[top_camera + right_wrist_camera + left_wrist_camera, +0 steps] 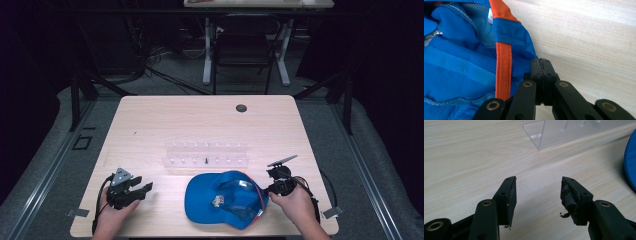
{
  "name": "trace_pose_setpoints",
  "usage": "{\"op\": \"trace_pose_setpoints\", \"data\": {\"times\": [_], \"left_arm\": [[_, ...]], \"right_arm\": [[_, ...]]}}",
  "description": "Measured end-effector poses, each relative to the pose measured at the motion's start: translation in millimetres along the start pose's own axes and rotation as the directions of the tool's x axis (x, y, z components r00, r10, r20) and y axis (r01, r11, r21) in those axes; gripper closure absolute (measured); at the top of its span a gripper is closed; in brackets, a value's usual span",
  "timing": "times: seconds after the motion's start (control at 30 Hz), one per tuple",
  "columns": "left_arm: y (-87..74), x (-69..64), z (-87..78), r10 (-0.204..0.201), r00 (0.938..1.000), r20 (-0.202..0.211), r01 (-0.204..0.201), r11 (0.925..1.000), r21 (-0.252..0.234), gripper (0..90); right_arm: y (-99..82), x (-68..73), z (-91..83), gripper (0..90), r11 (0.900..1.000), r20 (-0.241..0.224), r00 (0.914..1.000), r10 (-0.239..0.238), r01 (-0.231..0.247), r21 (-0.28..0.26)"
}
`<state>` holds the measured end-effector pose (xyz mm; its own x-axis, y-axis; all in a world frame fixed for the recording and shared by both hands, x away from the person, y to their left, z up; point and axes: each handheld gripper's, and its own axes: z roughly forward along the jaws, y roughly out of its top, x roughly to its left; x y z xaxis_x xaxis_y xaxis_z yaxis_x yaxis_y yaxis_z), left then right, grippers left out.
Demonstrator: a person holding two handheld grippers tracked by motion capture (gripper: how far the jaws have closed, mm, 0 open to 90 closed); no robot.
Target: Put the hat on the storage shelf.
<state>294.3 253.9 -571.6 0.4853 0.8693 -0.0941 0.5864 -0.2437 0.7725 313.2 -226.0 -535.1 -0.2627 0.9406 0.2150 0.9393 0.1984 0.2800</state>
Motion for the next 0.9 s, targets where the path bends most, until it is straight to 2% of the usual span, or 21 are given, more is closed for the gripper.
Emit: {"op": "trace_pose_setpoints", "data": {"times": [0.07,0.23,0.47,0.77,0.9], "left_arm": [[0.0,0.1,0.0,0.002,1.0,0.002,-0.002,1.0,0.004,47.3],[0.4,-0.1,0.0,0.003,1.0,0.005,-0.003,1.0,0.008,47.3],[0.5,-0.6,-0.6,0.006,1.0,0.003,-0.006,0.9999,0.011,47.3],[0.2,-0.2,-0.4,-0.001,1.0,0.002,0.001,1.0,-0.003,47.3],[0.4,-0.4,-0.5,0.003,1.0,0.0,-0.003,1.0,0.006,47.3]], "right_arm": [[1.1,-0.3,0.3,89.9,0.9999,-0.007,0.9999,0.01,-0.01,0.003],[5.6,-1.4,-1.8,81.8,0.9989,-0.036,0.9988,0.033,-0.032,0.034],[11.9,7.9,2.3,74.8,0.9956,0.026,0.9994,0.022,-0.025,0.09],[13.4,9.7,10.7,71.2,0.9911,0.043,0.9986,0.031,-0.036,0.128],[14.0,12.1,14.4,71.5,0.9872,0.057,0.9982,0.016,-0.025,0.157]]}}
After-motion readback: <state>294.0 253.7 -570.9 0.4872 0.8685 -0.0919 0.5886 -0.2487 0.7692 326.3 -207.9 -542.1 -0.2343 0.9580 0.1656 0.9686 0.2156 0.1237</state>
